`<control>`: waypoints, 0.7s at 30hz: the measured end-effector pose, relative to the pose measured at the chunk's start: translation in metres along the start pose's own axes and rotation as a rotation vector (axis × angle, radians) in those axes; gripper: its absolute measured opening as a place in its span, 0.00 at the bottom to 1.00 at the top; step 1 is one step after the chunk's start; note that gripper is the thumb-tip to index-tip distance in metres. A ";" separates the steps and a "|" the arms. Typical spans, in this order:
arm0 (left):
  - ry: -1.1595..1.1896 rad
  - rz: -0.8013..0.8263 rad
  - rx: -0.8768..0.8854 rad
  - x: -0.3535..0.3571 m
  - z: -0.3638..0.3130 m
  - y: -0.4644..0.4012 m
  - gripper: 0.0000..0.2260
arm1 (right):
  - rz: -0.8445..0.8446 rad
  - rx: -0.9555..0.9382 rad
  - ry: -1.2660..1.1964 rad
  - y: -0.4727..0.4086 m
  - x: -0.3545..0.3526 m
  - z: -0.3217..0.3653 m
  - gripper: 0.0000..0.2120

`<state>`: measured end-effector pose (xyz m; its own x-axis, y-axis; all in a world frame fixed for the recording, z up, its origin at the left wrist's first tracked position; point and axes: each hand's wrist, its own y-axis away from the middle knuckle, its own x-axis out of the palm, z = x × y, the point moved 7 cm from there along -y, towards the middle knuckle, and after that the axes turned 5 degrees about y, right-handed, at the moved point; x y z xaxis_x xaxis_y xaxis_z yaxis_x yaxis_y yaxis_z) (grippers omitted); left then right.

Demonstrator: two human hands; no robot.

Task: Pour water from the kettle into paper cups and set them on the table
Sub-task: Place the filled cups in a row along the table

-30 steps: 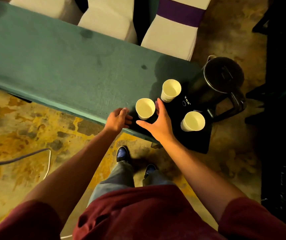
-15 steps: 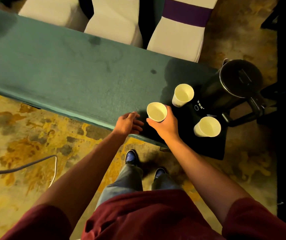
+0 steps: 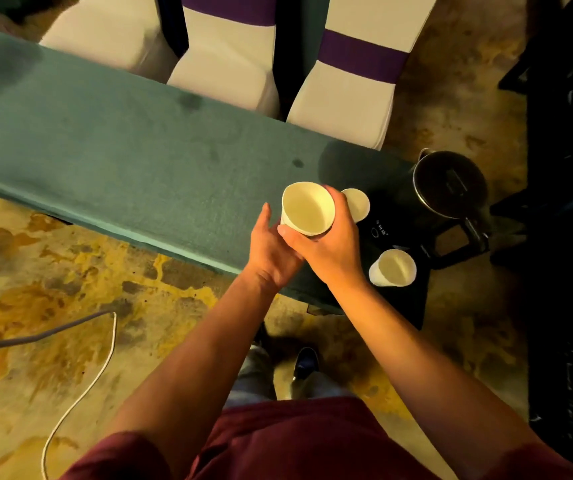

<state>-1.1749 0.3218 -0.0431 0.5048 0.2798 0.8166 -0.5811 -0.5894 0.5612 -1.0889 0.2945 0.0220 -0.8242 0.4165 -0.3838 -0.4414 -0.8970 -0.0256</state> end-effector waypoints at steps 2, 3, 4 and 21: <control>0.011 0.068 0.001 0.016 0.006 0.008 0.30 | -0.003 -0.016 0.009 0.007 -0.006 0.010 0.35; -0.002 0.083 0.019 0.022 0.007 0.011 0.28 | -0.006 -0.024 0.013 0.009 -0.010 0.015 0.35; -0.021 0.080 0.040 0.026 0.008 0.014 0.26 | -0.007 -0.031 0.015 0.011 -0.013 0.018 0.35; -0.150 0.028 0.261 0.053 -0.012 0.043 0.12 | 0.091 -0.163 -0.018 0.006 -0.017 0.066 0.37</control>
<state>-1.1807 0.3200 0.0257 0.5909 0.1565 0.7914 -0.4226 -0.7756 0.4688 -1.1014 0.2915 0.0887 -0.8649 0.3336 -0.3750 -0.3025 -0.9427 -0.1410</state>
